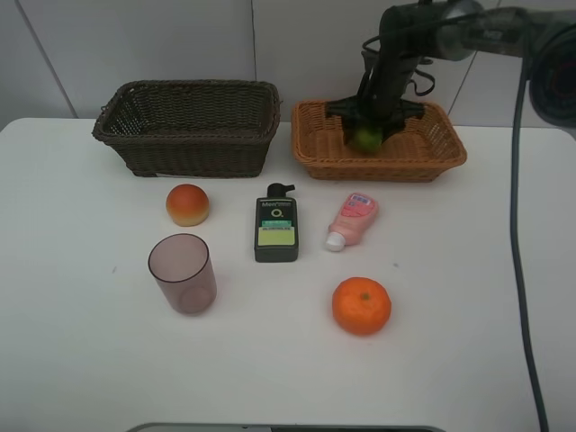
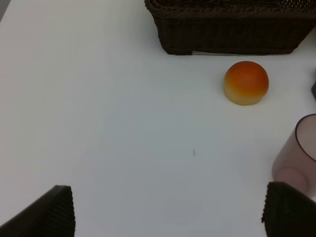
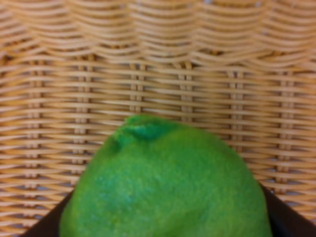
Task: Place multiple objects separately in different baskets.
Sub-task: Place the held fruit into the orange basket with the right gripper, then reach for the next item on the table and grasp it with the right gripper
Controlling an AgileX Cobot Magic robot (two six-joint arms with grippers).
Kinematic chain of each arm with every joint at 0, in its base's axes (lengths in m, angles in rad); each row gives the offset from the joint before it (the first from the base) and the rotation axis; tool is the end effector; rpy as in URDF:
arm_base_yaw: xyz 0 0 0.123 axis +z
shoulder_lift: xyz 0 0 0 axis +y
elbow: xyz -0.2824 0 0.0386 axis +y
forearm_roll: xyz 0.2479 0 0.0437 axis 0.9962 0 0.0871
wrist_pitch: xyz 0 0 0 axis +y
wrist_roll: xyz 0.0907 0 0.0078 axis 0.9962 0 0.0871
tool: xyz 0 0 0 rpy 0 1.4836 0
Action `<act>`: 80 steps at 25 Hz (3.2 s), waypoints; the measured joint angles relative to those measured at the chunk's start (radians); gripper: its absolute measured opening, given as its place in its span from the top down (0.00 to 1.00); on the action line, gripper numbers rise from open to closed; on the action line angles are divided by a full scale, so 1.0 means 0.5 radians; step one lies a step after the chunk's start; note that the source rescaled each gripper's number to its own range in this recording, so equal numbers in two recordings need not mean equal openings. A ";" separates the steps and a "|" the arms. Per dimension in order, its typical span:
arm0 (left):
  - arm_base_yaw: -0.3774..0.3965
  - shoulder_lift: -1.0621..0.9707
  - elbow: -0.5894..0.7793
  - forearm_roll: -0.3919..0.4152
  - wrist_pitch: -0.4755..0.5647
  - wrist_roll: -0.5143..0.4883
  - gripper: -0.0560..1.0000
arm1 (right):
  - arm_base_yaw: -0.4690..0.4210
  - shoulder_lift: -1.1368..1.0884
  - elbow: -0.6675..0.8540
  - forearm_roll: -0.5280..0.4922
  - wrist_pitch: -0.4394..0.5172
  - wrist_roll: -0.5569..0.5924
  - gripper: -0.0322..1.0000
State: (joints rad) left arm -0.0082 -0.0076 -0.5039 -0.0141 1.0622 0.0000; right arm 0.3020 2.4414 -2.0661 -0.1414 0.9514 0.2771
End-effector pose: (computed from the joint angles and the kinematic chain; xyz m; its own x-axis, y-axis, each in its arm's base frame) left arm -0.0065 -0.0011 0.2781 -0.4472 -0.0032 -0.8945 0.0161 0.9998 -0.0116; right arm 0.4969 0.1438 0.1398 -0.9345 -0.0899 -0.3445 -0.0801 0.9959 -0.0425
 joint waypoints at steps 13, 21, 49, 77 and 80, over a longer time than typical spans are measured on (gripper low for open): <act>0.000 0.000 0.000 0.000 0.000 0.000 0.07 | 0.000 -0.152 0.000 0.001 0.060 -0.002 0.00; 0.000 0.000 0.000 0.000 -0.002 0.000 0.07 | 0.111 -0.601 0.440 0.003 0.357 -0.057 0.00; 0.000 0.000 0.000 0.000 -0.002 0.000 0.07 | 0.907 -1.637 2.248 0.166 -0.190 -2.342 0.00; 0.000 0.000 0.000 0.000 -0.002 0.000 0.07 | 0.896 -1.417 2.527 0.215 -0.647 -2.564 0.00; 0.000 0.000 0.000 0.000 -0.002 0.000 0.07 | 0.896 -1.379 2.527 0.217 -0.679 -2.564 0.00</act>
State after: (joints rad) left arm -0.0082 -0.0076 -0.5039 -0.0141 1.0613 0.0000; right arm 0.7498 1.7519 -0.8027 -0.0328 0.6119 -1.0051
